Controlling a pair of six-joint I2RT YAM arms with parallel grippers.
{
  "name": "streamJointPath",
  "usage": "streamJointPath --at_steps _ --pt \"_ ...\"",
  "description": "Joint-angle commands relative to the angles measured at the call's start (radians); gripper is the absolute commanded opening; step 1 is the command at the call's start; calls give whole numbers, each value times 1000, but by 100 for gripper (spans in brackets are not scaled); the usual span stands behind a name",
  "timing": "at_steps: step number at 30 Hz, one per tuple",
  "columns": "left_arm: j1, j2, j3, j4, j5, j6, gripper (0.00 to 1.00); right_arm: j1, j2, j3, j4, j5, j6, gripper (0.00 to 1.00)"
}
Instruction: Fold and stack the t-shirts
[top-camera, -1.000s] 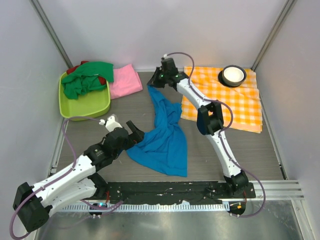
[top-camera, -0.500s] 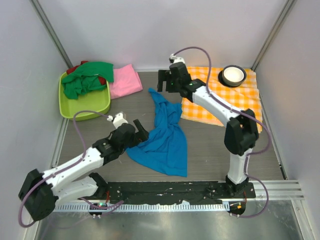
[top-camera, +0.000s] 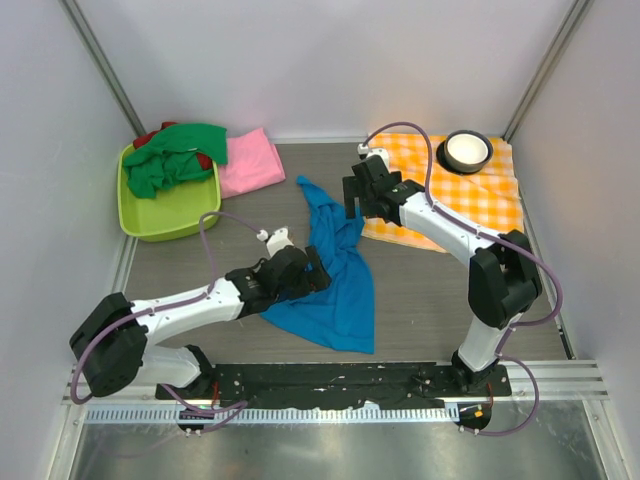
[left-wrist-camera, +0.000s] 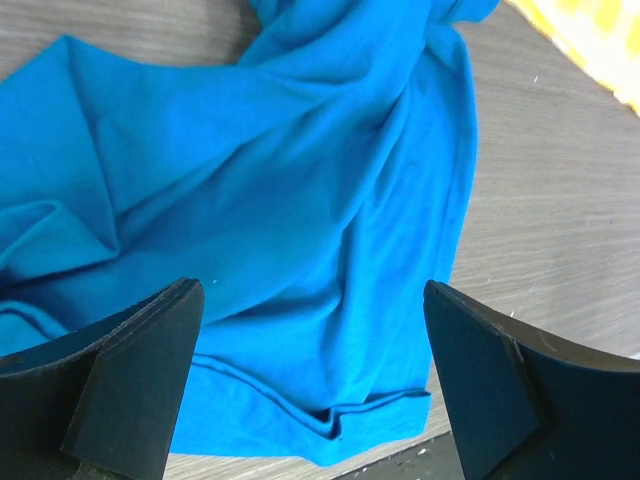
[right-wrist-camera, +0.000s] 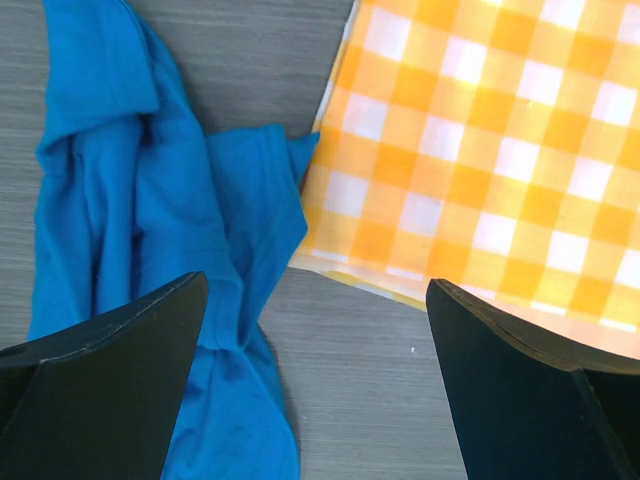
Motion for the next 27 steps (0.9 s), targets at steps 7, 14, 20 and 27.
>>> streamJointPath --at_steps 7,14,20,27 --pt "10 -36 127 -224 -241 97 96 5 -43 -17 49 -4 14 96" --pt "45 50 186 -265 -227 245 95 5 -52 -35 56 -13 21 94" --pt "120 129 182 -238 -162 305 91 5 -55 -52 67 -14 27 93" --pt "154 165 168 -203 -125 332 83 5 -32 -59 70 -8 26 91"
